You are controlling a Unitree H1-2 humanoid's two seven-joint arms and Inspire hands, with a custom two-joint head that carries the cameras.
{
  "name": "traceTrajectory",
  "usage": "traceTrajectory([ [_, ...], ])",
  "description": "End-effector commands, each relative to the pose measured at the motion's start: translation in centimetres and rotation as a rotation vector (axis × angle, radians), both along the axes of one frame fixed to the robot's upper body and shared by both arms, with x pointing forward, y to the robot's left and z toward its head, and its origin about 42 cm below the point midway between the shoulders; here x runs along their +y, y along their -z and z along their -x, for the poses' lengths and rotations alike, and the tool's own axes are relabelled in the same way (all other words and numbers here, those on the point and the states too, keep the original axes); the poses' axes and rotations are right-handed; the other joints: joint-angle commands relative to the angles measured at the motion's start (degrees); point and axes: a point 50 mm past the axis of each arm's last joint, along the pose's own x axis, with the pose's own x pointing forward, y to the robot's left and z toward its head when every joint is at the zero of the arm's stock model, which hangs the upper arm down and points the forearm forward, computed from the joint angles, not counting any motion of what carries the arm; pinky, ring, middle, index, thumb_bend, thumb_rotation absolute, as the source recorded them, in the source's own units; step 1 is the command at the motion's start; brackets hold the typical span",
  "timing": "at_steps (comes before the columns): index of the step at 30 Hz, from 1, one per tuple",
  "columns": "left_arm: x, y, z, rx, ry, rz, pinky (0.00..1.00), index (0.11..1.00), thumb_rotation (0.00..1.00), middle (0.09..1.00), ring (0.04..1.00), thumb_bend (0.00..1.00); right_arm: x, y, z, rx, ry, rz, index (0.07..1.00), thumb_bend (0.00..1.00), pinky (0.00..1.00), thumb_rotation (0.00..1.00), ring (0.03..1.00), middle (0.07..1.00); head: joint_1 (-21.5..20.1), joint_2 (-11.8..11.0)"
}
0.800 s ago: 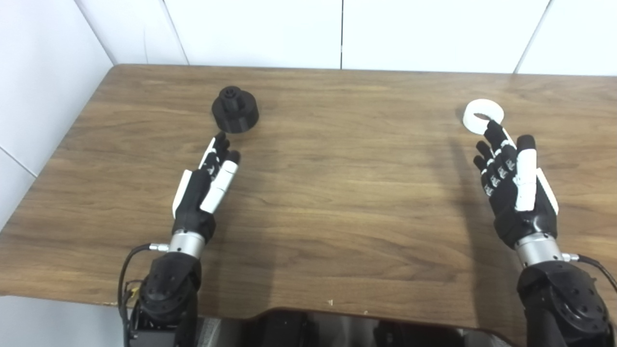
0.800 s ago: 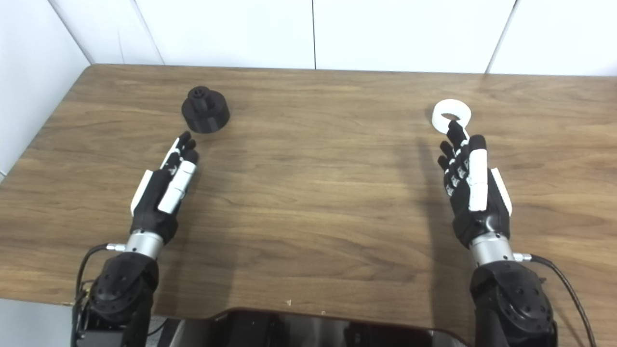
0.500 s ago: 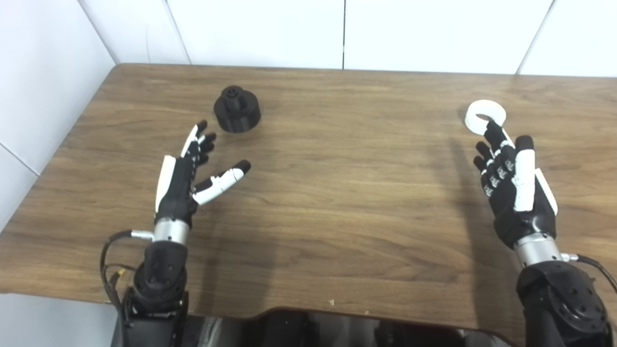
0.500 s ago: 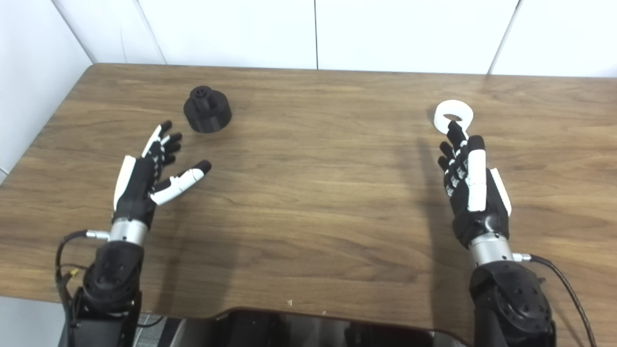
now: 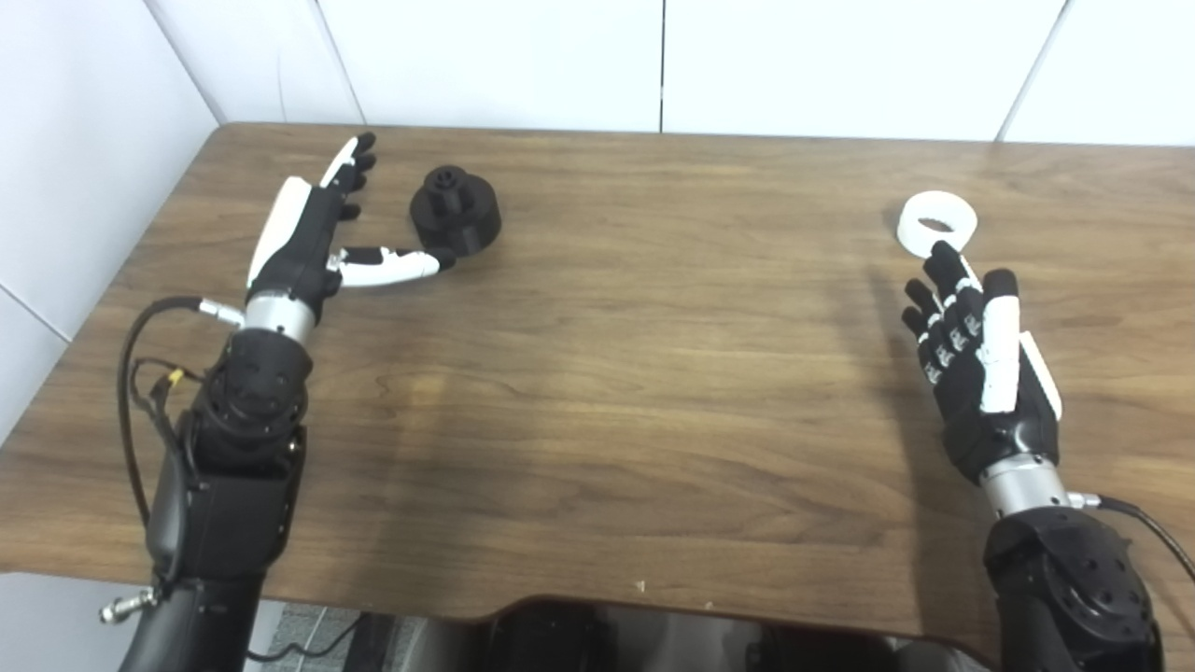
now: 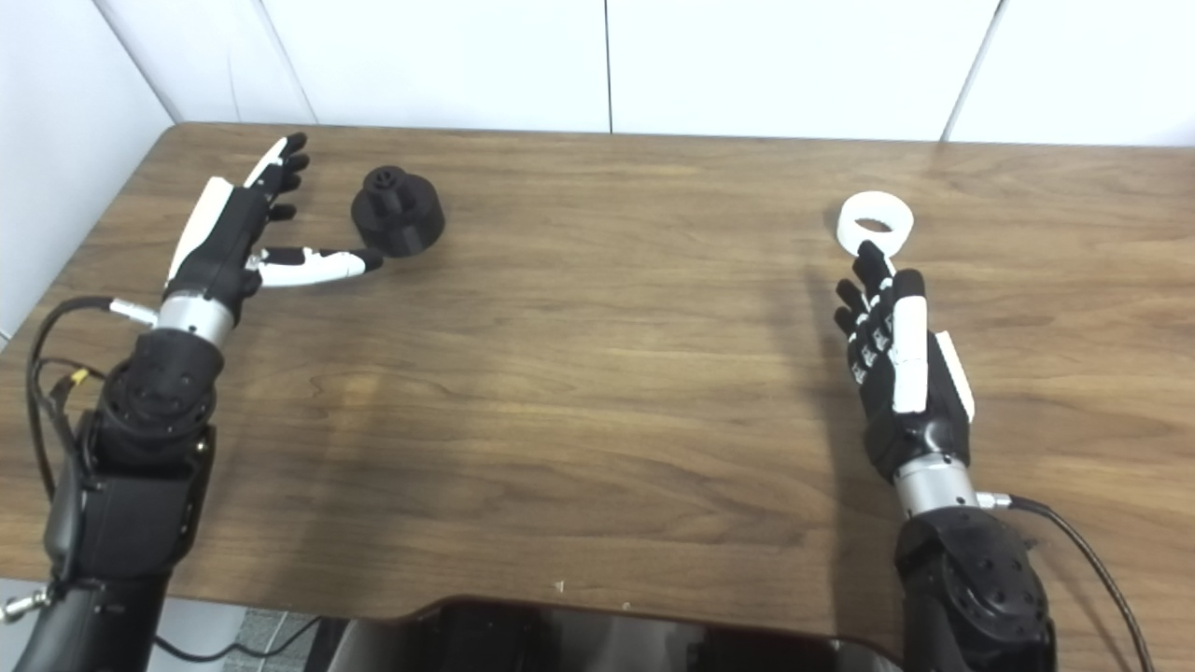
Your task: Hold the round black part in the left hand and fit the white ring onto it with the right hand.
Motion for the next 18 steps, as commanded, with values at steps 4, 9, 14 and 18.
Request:
traceTrajectory([
  [4, 1.1, -2.9, -3.1, -0.015, -0.005, -0.156, 0.87, 0.964, 0.22, 0.952, 0.947, 0.92, 0.2, -1.9, -0.3, -0.104, -0.013, -0.006, 0.961, 0.64, 1.0, 1.0, 0.98, 0.99, -0.08, -0.12],
  [9, 1.5, -3.4, -4.5, 0.029, 0.008, -0.228, 0.82, 0.963, 0.22, 0.945, 0.939, 0.92, 0.1, -1.9, -0.2, -0.104, -0.016, -0.006, 0.961, 0.64, 1.0, 1.0, 0.978, 0.986, -0.23, -0.25],
  [14, 2.0, -3.8, -5.7, 0.084, 0.028, -0.3, 0.78, 0.944, 0.22, 0.935, 0.924, 0.93, 0.2, -1.9, 0.0, -0.101, -0.005, 0.0, 0.952, 0.64, 1.0, 1.0, 0.968, 0.974, -0.42, -0.35],
  [18, 2.5, -3.8, -6.2, 0.127, 0.029, -0.335, 0.81, 0.93, 0.22, 0.943, 0.944, 0.93, 0.1, -1.9, 0.2, -0.099, 0.003, -0.007, 0.953, 0.64, 0.99, 1.0, 0.965, 0.972, -0.45, -0.63],
])
